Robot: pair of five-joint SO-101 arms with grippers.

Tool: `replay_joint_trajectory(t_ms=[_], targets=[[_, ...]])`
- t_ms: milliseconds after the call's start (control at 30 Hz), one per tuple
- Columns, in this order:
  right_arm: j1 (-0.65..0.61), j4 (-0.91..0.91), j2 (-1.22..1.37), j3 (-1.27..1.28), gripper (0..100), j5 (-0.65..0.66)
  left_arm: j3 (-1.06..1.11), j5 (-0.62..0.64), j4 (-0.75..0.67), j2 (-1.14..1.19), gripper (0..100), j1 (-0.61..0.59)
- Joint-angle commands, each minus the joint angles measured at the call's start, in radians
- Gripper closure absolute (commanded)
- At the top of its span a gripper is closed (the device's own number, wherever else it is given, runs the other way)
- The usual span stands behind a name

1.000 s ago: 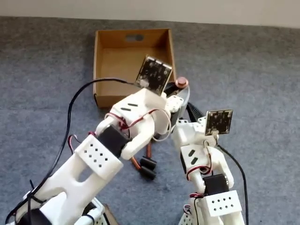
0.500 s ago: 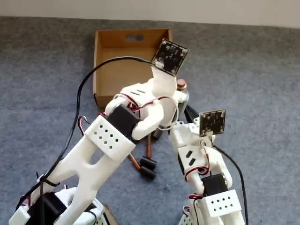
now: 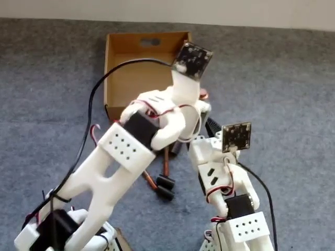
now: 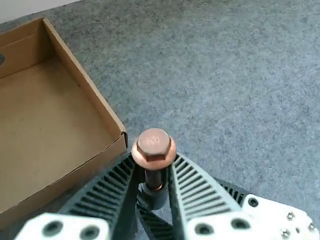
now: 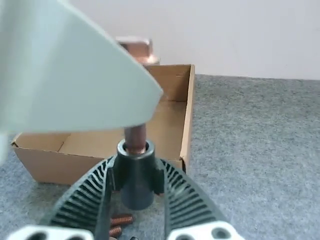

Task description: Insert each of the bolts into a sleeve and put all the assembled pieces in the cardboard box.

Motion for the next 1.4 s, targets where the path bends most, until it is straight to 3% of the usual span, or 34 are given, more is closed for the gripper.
replay_joint_trajectory(t_ms=[0, 133, 567, 800, 1133, 1367], targets=[[-0.005, -0.022, -0.018, -0.021, 99.2, 0.009, -0.148, -0.008, 0.104, 0.059, 99, -0.028], [-0.005, -0.022, -0.018, -0.021, 99.2, 0.009, -0.222, -0.008, 0.166, 0.130, 99, -0.027], [-0.005, -0.022, -0.018, -0.019, 99.2, 0.009, -0.229, -0.002, 0.175, 0.134, 99, -0.027], [-0.005, -0.022, -0.018, -0.019, 99.2, 0.009, -0.282, -0.006, 0.250, 0.134, 87, -0.027], [-0.005, -0.027, -0.016, -0.008, 99.2, 0.009, -0.412, -0.031, 0.384, 0.133, 86, -0.022], [-0.005, -0.028, -0.016, -0.004, 99.2, 0.009, -0.423, -0.061, 0.393, 0.133, 86, -0.019]])
